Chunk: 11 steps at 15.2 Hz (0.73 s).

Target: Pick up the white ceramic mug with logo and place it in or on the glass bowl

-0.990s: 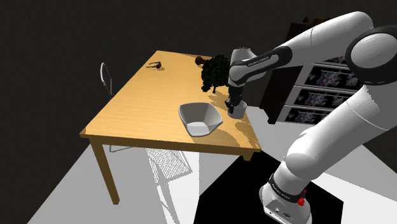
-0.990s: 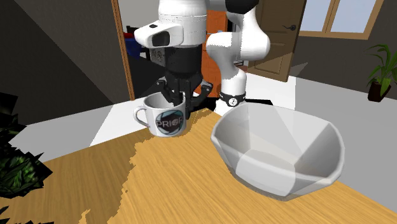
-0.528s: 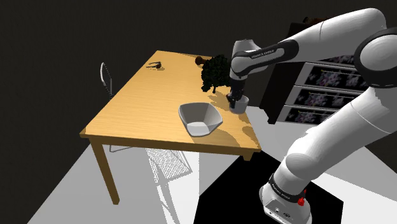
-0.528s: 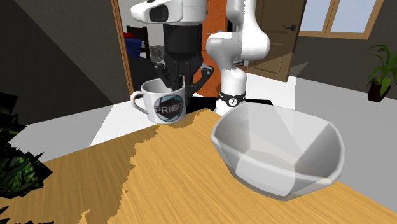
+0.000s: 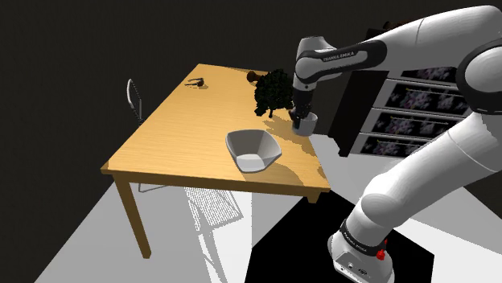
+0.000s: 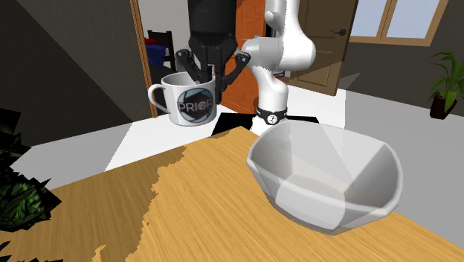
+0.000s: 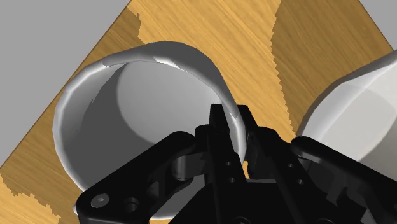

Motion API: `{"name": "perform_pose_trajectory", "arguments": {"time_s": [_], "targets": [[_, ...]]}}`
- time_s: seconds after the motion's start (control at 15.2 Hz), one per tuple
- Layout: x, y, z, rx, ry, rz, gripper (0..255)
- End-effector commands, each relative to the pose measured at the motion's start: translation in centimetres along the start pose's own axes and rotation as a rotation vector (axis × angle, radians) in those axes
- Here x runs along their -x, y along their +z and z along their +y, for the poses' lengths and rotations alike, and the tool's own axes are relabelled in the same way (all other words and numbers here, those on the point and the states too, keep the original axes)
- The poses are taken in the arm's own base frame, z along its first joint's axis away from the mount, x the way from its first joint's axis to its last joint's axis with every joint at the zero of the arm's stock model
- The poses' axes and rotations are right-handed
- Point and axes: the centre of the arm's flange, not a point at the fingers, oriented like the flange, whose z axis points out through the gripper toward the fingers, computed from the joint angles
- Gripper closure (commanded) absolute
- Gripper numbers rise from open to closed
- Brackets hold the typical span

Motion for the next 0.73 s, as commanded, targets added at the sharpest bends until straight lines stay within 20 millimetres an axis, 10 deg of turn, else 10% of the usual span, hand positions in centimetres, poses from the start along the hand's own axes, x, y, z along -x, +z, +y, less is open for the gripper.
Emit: {"name": "perform_pose_trajectory", "arguments": {"time_s": [0.0,0.66], "targets": [[0.0,-1.1,0.0,0.000,0.000,0.000,255],[0.4,-6.0,0.3,0.000,0.000,0.000,255]]}}
